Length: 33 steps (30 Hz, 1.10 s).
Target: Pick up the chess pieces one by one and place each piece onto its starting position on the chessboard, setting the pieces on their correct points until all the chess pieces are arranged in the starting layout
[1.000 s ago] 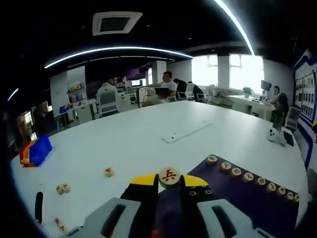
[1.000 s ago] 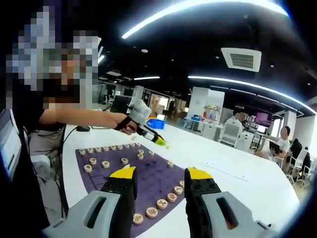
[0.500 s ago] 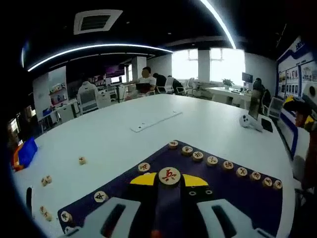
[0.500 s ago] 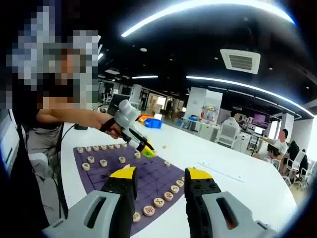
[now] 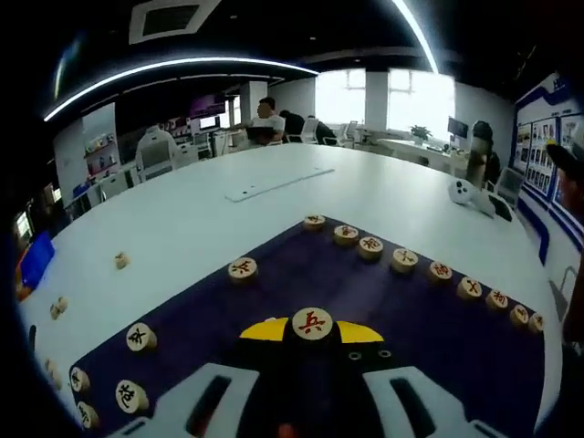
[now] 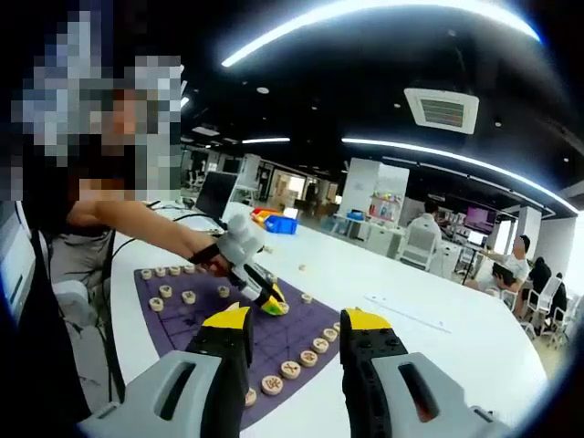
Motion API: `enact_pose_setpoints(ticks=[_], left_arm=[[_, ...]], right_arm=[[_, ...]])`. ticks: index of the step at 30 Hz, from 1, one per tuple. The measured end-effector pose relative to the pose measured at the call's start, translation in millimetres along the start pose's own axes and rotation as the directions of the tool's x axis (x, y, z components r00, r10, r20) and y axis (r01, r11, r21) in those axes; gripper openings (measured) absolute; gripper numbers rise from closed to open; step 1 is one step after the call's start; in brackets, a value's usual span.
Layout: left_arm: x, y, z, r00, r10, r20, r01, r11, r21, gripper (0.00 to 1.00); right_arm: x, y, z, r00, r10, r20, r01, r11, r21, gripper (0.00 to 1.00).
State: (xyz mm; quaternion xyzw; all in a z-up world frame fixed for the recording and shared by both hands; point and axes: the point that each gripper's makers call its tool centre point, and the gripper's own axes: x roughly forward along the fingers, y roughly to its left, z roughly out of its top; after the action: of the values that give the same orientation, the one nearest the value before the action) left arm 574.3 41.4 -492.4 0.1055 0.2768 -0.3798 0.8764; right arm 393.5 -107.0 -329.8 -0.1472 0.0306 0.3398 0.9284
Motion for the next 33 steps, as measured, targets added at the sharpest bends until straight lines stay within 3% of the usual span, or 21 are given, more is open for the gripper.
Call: enact_pose_setpoints(ticks=[15, 20, 22, 26, 31, 33], left_arm=[[7.0, 0.1, 0.8, 0.999, 0.040, 0.007, -0.040, 0.998, -0.042, 0.22], [1.7, -0.3, 0.0, 1.000, 0.021, 0.005, -0.020, 0.997, -0.074, 0.38], [-3.8, -3.3, 3.2, 1.000, 0.013, 0.020, -0.011, 0.996, -0.084, 0.39], [-35.7, -9.0, 21.9, 0.996, 0.011, 0.086, -0.003, 0.996, -0.089, 0.39], [-85.2, -11.7, 41.7, 0.986, 0.019, 0.166, -0.019, 1.000, -0.003, 0.40], [-106.7, -11.1, 49.4, 0.976, 0.037, 0.213, -0.045, 0.998, 0.036, 0.40]], right_arm=[[0.9, -4.3, -3.0, 1.000, -0.014, -0.007, 0.014, 1.000, 0.014, 0.39], [0.5, -0.5, -1.2, 1.000, 0.003, 0.002, -0.003, 1.000, 0.015, 0.39], [0.1, -0.7, 0.0, 1.000, 0.006, 0.010, -0.007, 1.000, 0.022, 0.39], [2.1, -2.6, -3.9, 1.000, 0.000, -0.004, 0.001, 1.000, 0.022, 0.39], [3.8, 0.5, -3.2, 1.000, 0.006, -0.006, -0.006, 1.000, 0.019, 0.39], [4.2, 1.4, -2.8, 1.000, 0.007, -0.006, -0.007, 1.000, 0.017, 0.39]])
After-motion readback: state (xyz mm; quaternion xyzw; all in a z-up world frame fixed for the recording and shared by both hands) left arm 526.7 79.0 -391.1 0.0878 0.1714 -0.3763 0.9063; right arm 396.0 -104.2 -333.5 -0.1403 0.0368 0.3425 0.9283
